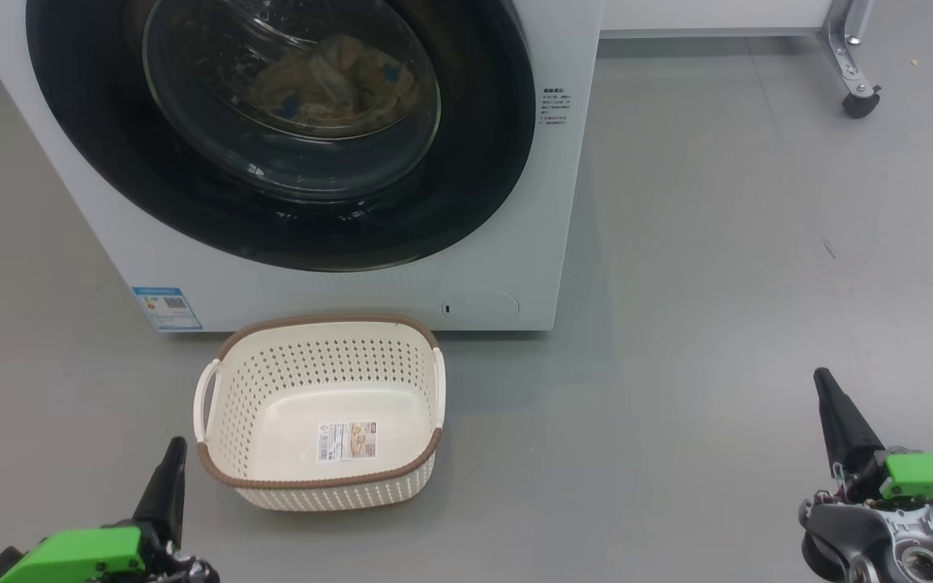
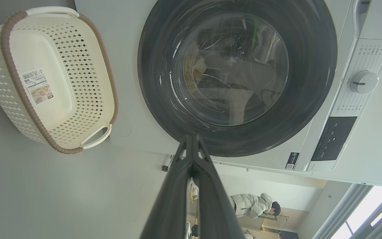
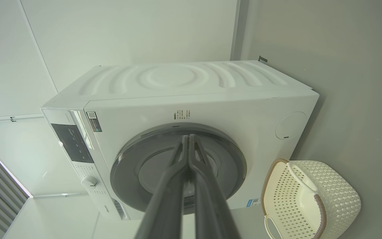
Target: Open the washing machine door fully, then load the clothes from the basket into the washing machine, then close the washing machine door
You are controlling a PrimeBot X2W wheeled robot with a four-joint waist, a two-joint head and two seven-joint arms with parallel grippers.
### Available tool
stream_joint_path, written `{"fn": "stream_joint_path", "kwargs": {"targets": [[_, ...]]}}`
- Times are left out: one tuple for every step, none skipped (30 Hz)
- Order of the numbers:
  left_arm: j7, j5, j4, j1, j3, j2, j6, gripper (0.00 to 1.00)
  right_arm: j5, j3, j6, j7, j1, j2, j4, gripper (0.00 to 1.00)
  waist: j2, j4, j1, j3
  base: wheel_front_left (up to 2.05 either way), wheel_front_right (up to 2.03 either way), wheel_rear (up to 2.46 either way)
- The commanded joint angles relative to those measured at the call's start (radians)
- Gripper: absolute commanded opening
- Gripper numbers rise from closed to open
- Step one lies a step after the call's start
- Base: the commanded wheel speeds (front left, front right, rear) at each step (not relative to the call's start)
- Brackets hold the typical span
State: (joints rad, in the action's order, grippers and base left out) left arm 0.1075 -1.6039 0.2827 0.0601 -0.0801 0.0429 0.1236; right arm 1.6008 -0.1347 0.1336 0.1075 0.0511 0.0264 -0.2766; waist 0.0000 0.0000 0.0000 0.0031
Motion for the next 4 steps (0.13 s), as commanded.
{"fn": "stream_joint_path", "kwargs": {"targets": [[0.006, -0.004, -0.037, 0.048, -0.034, 0.008, 0.007, 0.0, 0.008, 0.021, -0.003, 0.006, 0.057, 0.024, 0.032, 0.0, 0.0, 0.0, 0.0, 0.0, 0.0, 0.0, 0.0], [0.006, -0.004, -0.037, 0.048, -0.034, 0.008, 0.007, 0.0, 0.008, 0.021, -0.003, 0.006, 0.057, 0.024, 0.032, 0.0, 0.0, 0.0, 0.0, 0.0, 0.0, 0.0, 0.0], [0.006, -0.004, -0.037, 0.048, -0.034, 0.008, 0.007, 0.0, 0.008, 0.021, -0.003, 0.006, 0.057, 0.024, 0.032, 0.0, 0.0, 0.0, 0.0, 0.0, 0.0, 0.0, 0.0], [0.006, -0.004, -0.037, 0.048, -0.034, 0.008, 0.007, 0.0, 0.008, 0.021, -0.003, 0.006, 0.057, 0.024, 0.032, 0.0, 0.0, 0.0, 0.0, 0.0, 0.0, 0.0, 0.0]]}}
